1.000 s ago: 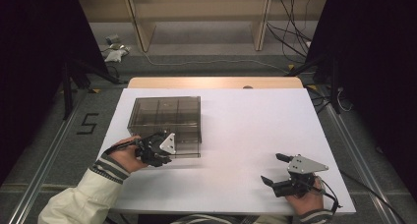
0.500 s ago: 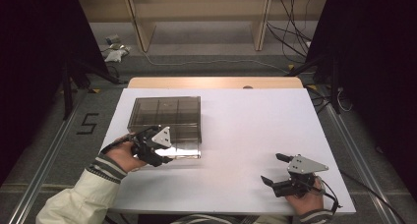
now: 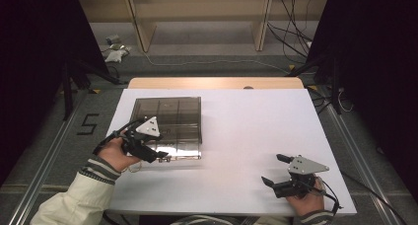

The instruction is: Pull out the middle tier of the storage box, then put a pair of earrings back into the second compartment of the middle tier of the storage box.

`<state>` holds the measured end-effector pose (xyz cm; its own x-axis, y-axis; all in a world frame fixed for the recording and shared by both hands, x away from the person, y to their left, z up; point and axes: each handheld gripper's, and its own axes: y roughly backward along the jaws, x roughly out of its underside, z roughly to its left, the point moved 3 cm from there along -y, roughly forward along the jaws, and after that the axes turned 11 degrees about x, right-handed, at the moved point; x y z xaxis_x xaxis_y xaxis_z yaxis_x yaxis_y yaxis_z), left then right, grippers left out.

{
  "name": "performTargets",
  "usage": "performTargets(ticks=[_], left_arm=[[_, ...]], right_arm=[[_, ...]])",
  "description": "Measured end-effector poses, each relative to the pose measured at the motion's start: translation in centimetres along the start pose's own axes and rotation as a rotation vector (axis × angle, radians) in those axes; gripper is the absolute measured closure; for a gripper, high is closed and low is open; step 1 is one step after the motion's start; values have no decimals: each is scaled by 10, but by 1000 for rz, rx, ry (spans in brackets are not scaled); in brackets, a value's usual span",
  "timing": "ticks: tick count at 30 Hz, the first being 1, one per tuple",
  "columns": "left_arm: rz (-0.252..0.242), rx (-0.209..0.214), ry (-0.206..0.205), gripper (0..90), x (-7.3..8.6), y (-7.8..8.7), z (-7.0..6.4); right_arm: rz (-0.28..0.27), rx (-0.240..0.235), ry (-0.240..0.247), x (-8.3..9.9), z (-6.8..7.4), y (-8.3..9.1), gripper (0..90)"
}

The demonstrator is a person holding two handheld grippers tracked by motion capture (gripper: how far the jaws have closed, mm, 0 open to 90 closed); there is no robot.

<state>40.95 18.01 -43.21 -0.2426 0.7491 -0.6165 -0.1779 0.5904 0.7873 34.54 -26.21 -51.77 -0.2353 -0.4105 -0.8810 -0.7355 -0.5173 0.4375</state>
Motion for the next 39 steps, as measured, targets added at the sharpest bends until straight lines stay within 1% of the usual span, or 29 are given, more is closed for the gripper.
performTargets(ticks=[2, 3, 4, 5, 9, 11, 19, 21, 25, 26, 28, 33, 39], left_arm=[[-20, -9, 20, 321, 2, 4, 2], [-37, -17, 40, 307, 4, 7, 4], [-37, -17, 40, 300, 4, 7, 4], [-51, -23, 54, 300, 5, 8, 4], [-80, -32, 83, 288, 10, 14, 8], [-83, -42, 84, 288, 12, 16, 9], [-90, -58, 80, 279, 13, 20, 7], [-100, -63, 83, 273, 13, 22, 7], [-120, -74, 100, 269, 16, 28, 7], [-133, -78, 109, 266, 18, 31, 7], [-135, -80, 109, 265, 20, 33, 7], [-149, -99, 119, 264, 26, 41, 6], [-168, -129, 149, 264, 38, 51, 4]], right_arm=[[3, -1, 1, 0, 0, 0, 76], [3, -1, 0, 0, 0, 0, 76], [3, -1, 0, 0, 0, 0, 76], [3, -1, 0, 0, 0, 0, 76], [3, -2, 1, 0, 0, 0, 76], [3, -2, 2, 0, 0, 0, 76], [4, -1, 2, 0, 0, 0, 76], [4, 0, 2, 0, 0, 0, 76], [4, 0, 1, 0, 0, 0, 76], [3, 0, 2, 0, 0, 0, 76], [3, 0, 3, 0, 0, 0, 76], [3, 0, 3, 0, 0, 0, 76], [4, 0, 3, 0, 0, -1, 76]])
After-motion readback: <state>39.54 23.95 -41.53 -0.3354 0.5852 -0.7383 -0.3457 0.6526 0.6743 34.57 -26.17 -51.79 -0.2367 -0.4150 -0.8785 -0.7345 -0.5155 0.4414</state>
